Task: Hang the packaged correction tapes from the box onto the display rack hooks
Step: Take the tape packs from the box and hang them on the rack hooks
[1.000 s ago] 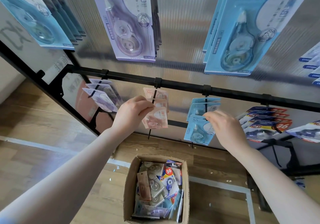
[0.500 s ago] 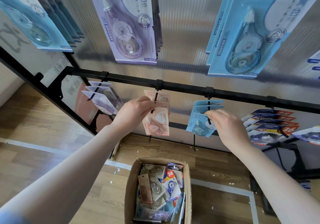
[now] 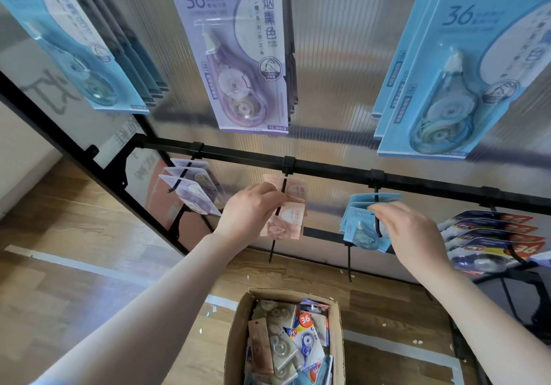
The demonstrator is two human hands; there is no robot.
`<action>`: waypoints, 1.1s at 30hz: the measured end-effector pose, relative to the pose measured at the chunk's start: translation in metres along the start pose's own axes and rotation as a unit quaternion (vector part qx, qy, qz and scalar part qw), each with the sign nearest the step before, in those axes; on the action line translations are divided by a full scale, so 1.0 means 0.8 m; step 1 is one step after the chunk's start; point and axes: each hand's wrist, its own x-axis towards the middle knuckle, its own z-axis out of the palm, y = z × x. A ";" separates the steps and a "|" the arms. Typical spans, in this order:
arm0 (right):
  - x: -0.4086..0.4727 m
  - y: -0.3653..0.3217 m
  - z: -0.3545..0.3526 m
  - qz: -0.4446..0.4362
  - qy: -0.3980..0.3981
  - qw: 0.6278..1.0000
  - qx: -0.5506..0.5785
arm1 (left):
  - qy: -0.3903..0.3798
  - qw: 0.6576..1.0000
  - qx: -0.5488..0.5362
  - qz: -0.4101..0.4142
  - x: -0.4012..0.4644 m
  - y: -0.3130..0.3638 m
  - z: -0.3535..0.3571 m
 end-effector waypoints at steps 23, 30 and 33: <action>-0.030 -0.034 -0.013 0.065 0.062 0.996 -0.027 | 0.041 0.995 0.039 -0.087 -0.039 0.027 -0.023; -0.075 -0.040 -0.012 0.084 0.048 0.995 -0.007 | 0.038 0.993 0.045 -0.106 -0.079 0.052 -0.015; -0.094 -0.039 -0.007 0.087 0.028 0.996 0.010 | 0.028 0.989 0.054 -0.135 -0.101 0.059 -0.005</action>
